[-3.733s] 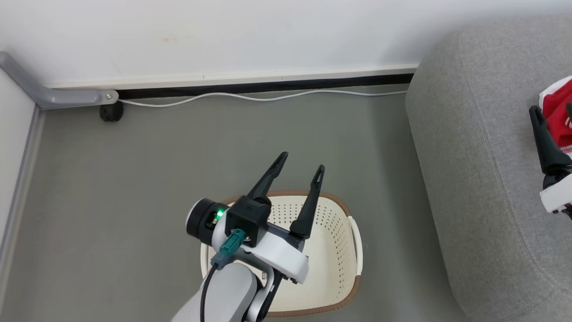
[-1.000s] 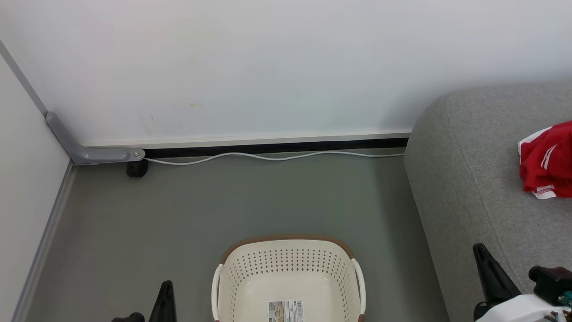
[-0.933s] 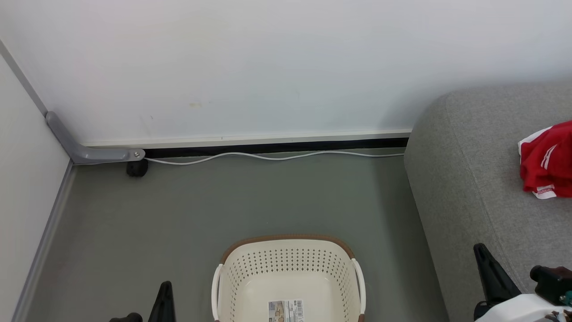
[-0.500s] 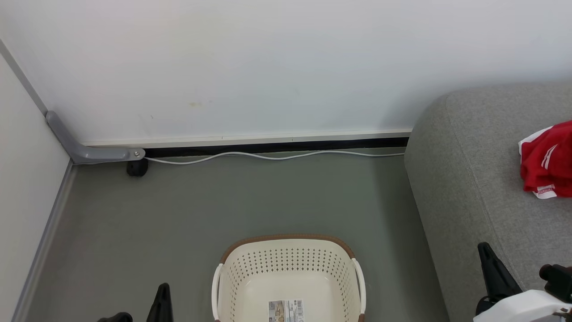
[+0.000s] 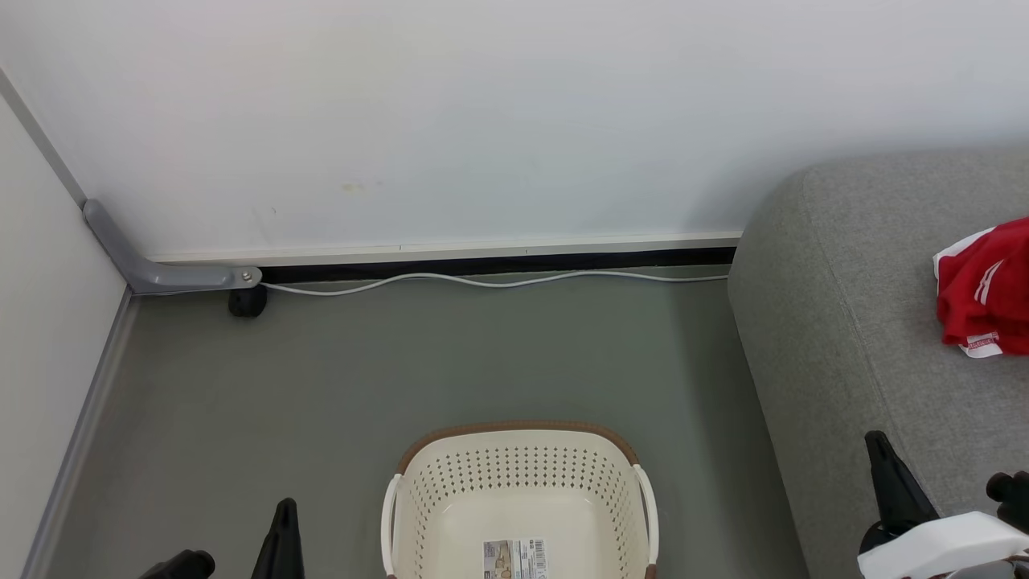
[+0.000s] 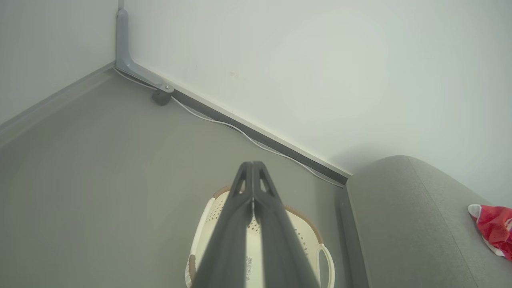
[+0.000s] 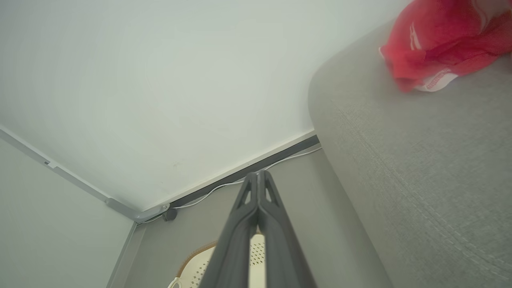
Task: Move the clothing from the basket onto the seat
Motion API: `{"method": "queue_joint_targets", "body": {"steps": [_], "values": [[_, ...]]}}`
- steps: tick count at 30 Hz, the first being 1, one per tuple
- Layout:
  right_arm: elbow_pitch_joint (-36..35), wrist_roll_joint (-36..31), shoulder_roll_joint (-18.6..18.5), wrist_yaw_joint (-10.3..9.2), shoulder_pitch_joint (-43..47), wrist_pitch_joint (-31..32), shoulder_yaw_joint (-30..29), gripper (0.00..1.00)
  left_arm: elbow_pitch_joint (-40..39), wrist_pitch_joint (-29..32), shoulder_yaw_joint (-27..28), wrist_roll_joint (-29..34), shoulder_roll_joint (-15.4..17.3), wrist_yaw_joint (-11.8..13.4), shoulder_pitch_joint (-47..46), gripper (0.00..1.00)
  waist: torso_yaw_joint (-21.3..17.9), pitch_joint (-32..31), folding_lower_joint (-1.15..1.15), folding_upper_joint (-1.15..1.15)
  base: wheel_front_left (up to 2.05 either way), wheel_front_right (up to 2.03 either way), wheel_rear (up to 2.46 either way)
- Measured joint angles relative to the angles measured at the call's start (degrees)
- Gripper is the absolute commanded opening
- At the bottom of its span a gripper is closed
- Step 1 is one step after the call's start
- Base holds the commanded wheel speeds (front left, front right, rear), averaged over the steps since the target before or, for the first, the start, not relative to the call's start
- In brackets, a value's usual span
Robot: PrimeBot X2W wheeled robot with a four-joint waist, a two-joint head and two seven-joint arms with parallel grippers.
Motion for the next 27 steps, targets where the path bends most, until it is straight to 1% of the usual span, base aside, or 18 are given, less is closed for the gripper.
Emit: {"method": "queue_joint_targets", "body": {"steps": [9,27], "values": [[-0.35,4.8,0.85,0.0,-0.04,1.3,-1.38,0.0,0.04,1.37,0.68,-5.36,0.16,-1.52,-0.83,0.0,0.03,-0.01,0.0,0.0,0.0,0.0,0.0],[-0.97,13.85,2.4,0.0,-0.42,4.21,-3.82,0.0,0.25,3.92,2.32,-15.85,0.32,-3.57,-2.9,0.0,0.09,-0.02,0.0,0.0,0.0,0.0,0.0]]}}
